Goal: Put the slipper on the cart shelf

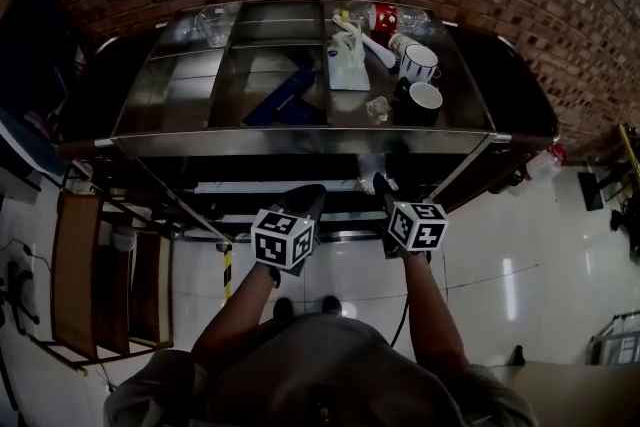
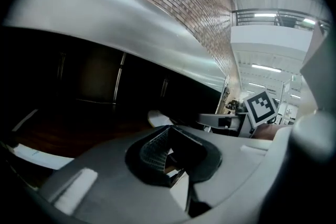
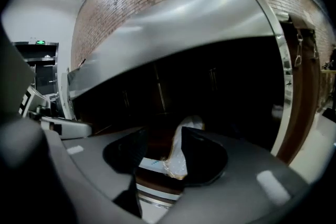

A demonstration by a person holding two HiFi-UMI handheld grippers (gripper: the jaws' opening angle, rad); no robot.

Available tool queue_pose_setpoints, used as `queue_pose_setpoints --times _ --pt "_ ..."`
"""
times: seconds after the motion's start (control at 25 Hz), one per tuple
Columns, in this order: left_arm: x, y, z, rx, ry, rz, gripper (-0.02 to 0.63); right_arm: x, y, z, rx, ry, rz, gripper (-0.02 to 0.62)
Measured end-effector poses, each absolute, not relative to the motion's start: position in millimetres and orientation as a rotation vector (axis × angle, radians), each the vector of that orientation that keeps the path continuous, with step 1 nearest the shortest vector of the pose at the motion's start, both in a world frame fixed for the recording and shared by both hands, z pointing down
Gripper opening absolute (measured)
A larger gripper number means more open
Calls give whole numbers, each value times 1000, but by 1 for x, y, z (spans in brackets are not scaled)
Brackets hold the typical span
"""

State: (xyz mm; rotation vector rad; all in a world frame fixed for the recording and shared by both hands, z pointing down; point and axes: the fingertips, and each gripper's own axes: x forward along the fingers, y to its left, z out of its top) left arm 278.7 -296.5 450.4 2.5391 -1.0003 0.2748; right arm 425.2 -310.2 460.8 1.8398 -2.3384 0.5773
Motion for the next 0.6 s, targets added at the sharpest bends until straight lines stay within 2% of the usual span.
queue_pose_setpoints --times 0.2,0.6 --pt "277 -288 439 2582 -941 274 8 408 -287 425 1859 -2431 519 6" --pt "287 -278 415 2636 -852 249 8 370 -265 383 1763 -2586 466 3"
